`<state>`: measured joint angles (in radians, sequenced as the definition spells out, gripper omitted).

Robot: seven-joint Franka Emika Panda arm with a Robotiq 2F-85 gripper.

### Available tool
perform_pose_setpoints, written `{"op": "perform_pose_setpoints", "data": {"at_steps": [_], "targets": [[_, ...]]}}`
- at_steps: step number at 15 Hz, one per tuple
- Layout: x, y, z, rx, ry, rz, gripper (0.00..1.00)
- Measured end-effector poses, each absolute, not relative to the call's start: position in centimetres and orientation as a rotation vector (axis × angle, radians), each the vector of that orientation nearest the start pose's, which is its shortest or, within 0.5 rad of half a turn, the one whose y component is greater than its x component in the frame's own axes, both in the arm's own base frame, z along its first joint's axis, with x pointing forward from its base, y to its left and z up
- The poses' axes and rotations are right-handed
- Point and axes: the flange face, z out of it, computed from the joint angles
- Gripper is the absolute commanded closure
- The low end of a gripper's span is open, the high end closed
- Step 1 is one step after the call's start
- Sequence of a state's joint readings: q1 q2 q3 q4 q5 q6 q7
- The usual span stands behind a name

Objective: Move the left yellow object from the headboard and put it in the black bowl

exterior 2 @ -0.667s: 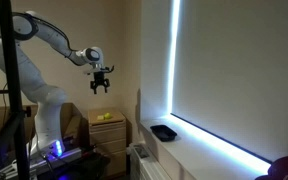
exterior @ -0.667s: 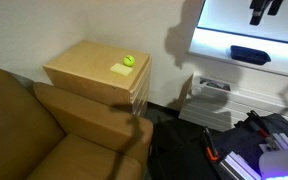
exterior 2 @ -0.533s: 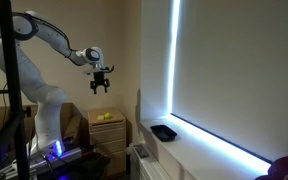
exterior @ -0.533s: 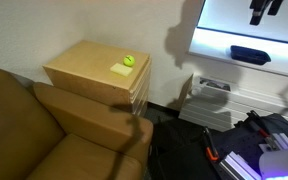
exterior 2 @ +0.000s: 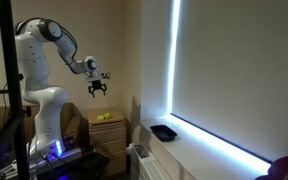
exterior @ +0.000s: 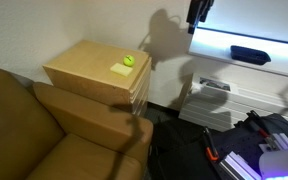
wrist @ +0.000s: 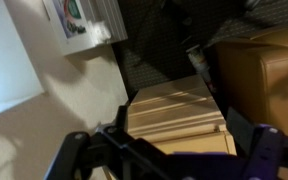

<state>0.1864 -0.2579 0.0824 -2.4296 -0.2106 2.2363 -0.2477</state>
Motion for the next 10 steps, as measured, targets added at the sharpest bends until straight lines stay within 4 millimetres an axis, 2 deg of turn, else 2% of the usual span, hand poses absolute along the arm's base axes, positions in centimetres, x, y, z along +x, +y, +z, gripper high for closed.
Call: {"op": "perform_pose_setpoints", "data": {"at_steps": [3,5,7,10], "targets": [[49.2,16.7,40.8,-3.026,-1.204,-0.307,0.0],[52.0,18.8,41.6,-2.939,-1.266,-0.375,0.0],[53.2,19.3,42.2,-2.919,-1.283,-0.4,0.0],[52.8,19.4,41.4,-2.869,-1.235,-0.376,0.0]]}}
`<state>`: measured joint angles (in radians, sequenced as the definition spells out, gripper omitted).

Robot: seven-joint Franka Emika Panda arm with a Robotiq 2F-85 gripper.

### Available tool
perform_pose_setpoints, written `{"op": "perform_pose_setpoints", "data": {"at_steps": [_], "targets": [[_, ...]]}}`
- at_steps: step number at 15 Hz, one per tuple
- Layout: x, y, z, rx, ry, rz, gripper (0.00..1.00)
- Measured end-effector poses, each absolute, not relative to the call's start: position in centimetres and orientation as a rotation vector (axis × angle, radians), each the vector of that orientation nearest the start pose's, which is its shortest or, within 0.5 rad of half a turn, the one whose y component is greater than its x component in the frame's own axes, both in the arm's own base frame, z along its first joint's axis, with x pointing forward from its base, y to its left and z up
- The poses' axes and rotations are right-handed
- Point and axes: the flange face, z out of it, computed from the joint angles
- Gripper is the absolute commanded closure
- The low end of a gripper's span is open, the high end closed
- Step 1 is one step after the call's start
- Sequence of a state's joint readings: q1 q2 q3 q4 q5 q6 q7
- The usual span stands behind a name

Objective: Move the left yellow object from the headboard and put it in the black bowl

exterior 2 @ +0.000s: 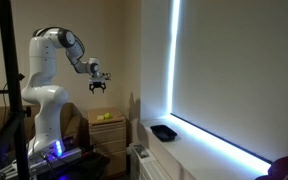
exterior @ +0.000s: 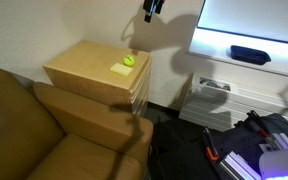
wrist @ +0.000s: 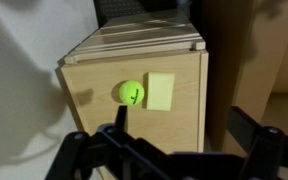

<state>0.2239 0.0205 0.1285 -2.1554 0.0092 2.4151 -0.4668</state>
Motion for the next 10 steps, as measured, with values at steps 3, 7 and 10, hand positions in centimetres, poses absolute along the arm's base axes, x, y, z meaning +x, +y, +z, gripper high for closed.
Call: {"op": "perform_pose_setpoints", "data": {"at_steps": [3,7,10], "targets": [[52.2,20.9,37.3,-2.688,-1.224,-0.372,0.0],[54.0,25.5,30.2,-2.479,-1.327,-0.27,0.0],[56.2,28.2,24.4,-2.428,-1.431,-0.103,0.0]]}}
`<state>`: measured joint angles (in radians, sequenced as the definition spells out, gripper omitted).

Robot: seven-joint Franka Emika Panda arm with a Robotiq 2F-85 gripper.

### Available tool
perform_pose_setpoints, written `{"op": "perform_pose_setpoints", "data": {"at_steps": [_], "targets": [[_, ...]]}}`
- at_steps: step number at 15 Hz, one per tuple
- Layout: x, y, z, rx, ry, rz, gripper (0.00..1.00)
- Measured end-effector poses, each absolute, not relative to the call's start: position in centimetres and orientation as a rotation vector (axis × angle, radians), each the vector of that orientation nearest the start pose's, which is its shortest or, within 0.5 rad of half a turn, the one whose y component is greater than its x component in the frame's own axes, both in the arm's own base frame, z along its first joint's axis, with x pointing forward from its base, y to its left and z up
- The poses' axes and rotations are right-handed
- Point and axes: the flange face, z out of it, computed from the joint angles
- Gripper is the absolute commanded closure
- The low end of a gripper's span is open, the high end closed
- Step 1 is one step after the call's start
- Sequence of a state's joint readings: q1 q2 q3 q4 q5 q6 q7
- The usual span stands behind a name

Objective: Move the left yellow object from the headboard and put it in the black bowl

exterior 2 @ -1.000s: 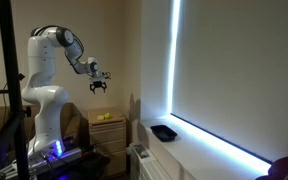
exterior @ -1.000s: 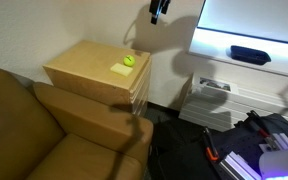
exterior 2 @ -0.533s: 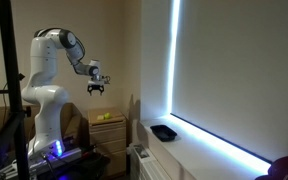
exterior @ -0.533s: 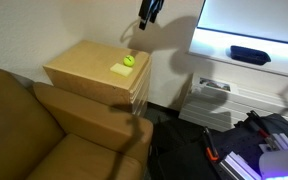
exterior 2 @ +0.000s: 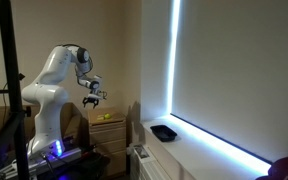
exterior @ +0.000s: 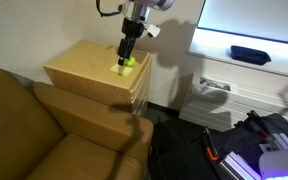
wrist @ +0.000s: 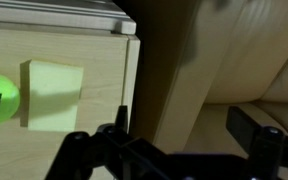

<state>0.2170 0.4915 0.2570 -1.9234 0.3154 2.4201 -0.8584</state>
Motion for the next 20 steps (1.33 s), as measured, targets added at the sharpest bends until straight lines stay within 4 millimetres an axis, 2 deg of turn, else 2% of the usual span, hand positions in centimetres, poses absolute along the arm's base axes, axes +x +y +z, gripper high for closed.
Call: {"op": "perform_pose_setpoints", "data": {"at_steps": [3,5,9,13,16,20], "targets": [[59.5,28.5,19.8,-2.471,-1.508,0.035,0.0],[61.4,28.5,18.4,-2.499,-1.52,0.046,0.0],[61.1,28.8,18.2,-2.496,-1.517,0.053,0.0],[61.5,27.5,15.9,-2.622,-1.467,0.079,0.0],[62.1,27.2,14.5,-2.713,-1.431,0.007,0.0],[62.8,27.9,14.6,-2.795,-1.401,-0.098,0.0]]}}
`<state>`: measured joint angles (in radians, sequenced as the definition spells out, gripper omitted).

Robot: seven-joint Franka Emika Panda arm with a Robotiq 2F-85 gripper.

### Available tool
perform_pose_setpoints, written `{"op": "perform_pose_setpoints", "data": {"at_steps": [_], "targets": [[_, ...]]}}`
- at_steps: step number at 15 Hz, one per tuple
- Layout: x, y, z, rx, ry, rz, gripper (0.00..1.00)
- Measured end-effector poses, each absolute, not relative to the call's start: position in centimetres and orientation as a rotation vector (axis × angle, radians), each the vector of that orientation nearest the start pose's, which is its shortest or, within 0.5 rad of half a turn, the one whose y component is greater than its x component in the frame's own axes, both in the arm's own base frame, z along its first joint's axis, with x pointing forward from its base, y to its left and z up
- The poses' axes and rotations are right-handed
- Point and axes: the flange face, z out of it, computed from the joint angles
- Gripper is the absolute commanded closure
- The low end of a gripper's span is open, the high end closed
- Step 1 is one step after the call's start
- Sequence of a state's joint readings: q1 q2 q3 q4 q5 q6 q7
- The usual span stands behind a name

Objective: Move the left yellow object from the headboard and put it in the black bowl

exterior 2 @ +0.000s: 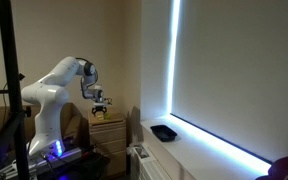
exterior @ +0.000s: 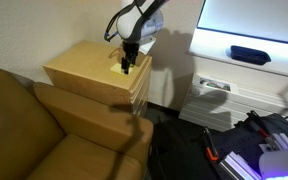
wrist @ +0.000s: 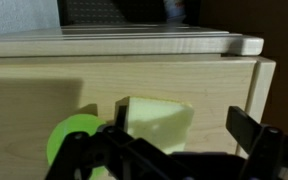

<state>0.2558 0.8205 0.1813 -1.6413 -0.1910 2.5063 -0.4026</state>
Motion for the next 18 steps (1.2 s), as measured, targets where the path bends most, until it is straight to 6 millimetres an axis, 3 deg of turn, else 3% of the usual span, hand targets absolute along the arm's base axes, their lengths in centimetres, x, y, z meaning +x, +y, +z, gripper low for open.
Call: {"op": "perform_pose_setpoints", "data": {"at_steps": [6,18], "targets": [[62.7,28.3,14.4,-2.802,-1.384,-0.094,0.0],[64.3,30.4,10.6,-2.867,-1.222,-0.155,0.0]]}}
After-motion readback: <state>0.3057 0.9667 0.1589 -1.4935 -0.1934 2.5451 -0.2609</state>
